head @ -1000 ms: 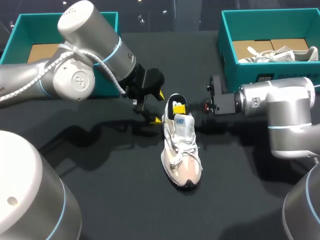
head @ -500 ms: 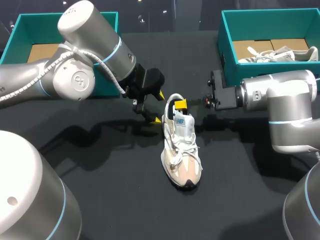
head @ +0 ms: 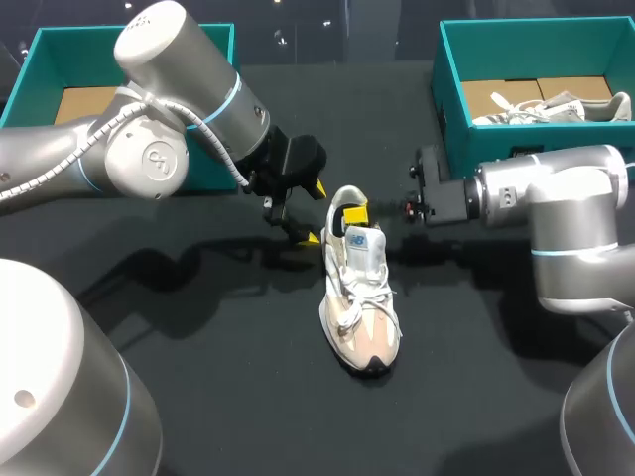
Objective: Take the shoe out of the shoebox, open the shoe tongue, remove and reinsert the insole, then place the shoe into the shoebox
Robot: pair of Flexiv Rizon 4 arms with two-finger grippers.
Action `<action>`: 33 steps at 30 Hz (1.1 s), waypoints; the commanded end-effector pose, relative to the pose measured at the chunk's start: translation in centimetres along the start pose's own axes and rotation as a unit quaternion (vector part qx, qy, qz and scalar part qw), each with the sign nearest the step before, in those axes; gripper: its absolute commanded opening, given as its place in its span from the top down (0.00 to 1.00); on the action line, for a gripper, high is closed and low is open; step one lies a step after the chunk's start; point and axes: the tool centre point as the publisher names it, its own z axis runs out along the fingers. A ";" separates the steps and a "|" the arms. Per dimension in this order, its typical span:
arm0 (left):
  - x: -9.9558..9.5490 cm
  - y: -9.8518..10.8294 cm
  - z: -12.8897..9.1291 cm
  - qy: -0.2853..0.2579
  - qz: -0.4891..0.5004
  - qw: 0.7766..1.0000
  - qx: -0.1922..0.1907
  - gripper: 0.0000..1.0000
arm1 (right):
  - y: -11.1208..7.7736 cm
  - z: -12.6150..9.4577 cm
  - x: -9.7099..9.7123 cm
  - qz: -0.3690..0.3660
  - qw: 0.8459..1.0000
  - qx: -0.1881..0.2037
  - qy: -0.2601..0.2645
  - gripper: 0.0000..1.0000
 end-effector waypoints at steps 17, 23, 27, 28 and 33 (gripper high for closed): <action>0.0 0.0 0.0 0.000 0.000 1.000 -0.001 0.00 | -1.0 -0.4 -1.3 0.041 0.999 0.016 -0.018 1.00; 0.0 -0.1 0.0 0.001 0.003 1.000 0.001 0.00 | -0.2 -1.4 -0.4 0.027 0.999 0.007 -0.029 0.65; 0.1 -0.3 -0.5 0.005 0.010 1.000 0.003 0.00 | 0.3 -2.0 0.0 0.019 0.999 0.009 -0.037 0.54; 0.1 -0.3 -0.7 0.005 0.010 1.000 0.004 0.00 | 0.4 -2.2 0.0 0.018 0.999 0.010 -0.039 0.53; 0.1 0.0 -1.8 0.002 0.009 1.000 0.009 0.00 | 0.5 -3.3 -0.3 0.027 0.998 0.015 -0.056 0.53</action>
